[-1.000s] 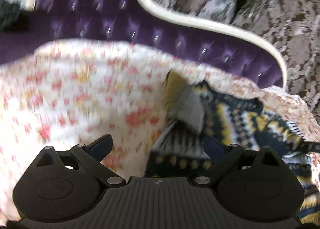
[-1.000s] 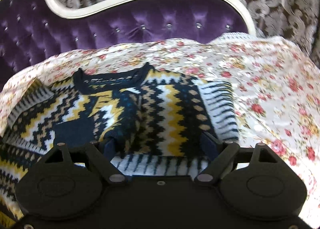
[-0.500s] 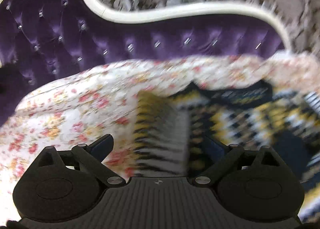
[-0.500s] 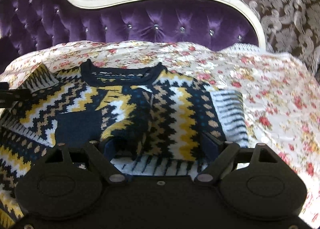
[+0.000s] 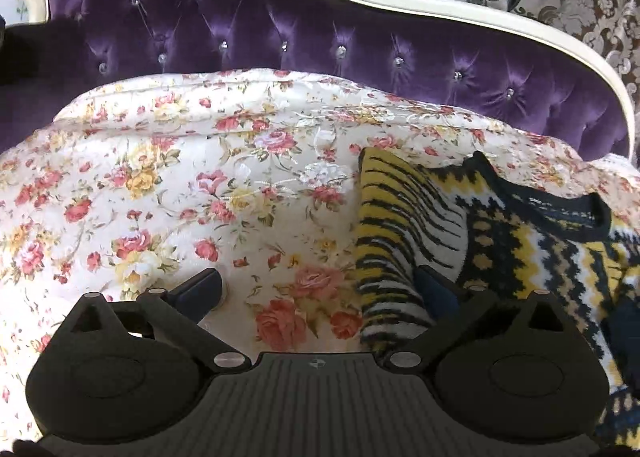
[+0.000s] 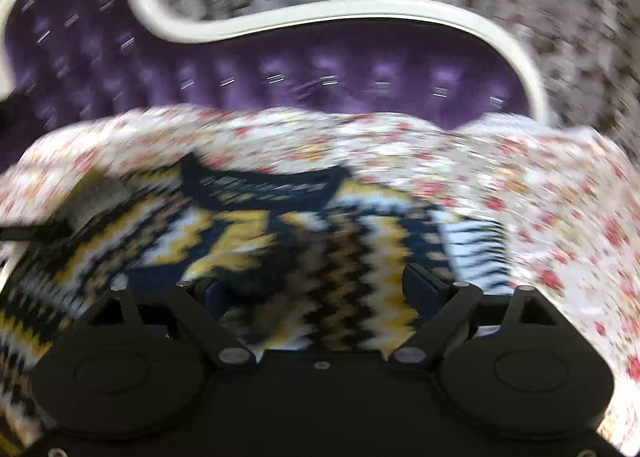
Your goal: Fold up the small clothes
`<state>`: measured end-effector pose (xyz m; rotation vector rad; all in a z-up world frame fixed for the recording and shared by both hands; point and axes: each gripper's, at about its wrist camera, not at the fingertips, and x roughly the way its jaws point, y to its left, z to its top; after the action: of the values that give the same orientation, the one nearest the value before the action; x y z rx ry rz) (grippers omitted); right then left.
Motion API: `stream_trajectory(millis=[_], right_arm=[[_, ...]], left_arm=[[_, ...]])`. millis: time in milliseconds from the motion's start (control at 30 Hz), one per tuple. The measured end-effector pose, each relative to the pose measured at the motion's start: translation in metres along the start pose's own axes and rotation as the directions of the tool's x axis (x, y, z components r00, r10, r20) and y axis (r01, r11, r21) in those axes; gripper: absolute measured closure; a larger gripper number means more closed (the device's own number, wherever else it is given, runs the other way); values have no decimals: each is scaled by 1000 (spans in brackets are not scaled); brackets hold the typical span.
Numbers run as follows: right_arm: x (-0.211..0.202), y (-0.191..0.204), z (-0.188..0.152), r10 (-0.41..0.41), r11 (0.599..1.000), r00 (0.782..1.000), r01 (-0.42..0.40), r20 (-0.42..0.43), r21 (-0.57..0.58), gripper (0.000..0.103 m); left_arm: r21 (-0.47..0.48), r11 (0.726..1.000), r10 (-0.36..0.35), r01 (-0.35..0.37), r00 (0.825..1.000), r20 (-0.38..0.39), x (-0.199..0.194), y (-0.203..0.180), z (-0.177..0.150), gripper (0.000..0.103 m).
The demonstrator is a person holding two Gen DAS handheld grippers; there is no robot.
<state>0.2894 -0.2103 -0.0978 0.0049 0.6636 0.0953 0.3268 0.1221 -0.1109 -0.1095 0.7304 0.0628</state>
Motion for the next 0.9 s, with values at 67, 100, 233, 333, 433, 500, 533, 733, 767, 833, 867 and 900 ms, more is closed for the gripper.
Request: stream_trajectory(millis=[67,100,233,333,433,500,533,733,767,833,867,900], right_arm=[[0,-27,1,-31,994,1000,31,-7,107,14],[0,-43,-1,-38,985,999,40,-14,168,12],[-3,-89,-13,-51,944,998,64,-48,323,10],[-5,-101,-20,-68,938,996,85,-62,336,10],[-10,-105,-21,-118,938,992,129,-51,323,11],[-17,-111,-21,-123,934,992,129,-37,333,11],[-19,-114,-21,-122,932,992,125,-32,341,11],[-21,-114,-19,-137,947,990,141,-34,290,11],[-20,-112,-20,-137,950,990,141,-35,279,11],[-19,-109,-22,-130,955,991,135,-35,264,11],[-19,-107,-22,-123,958,992,128,-34,258,11],[-18,-105,-23,-116,960,993,122,-36,251,11]], left_arm=[[15,1000,4,-4,1000,-1,1,-2,1,0],[12,1000,3,-3,1000,-2,1,-2,1,0],[7,1000,-2,2,1000,7,2,-1,-1,0],[7,1000,0,0,1000,8,1,-1,-1,0],[6,1000,-2,2,1000,7,1,-1,-1,0],[5,1000,-3,3,1000,10,1,-1,-2,0],[4,1000,-4,4,1000,10,1,-1,-2,0],[8,1000,-29,29,1000,-1,0,5,2,0],[10,1000,-23,23,1000,-1,-1,7,3,0],[23,999,33,-33,999,12,-2,11,5,0],[38,996,84,-85,996,16,-1,14,5,0],[44,989,141,-141,990,10,2,19,5,1]])
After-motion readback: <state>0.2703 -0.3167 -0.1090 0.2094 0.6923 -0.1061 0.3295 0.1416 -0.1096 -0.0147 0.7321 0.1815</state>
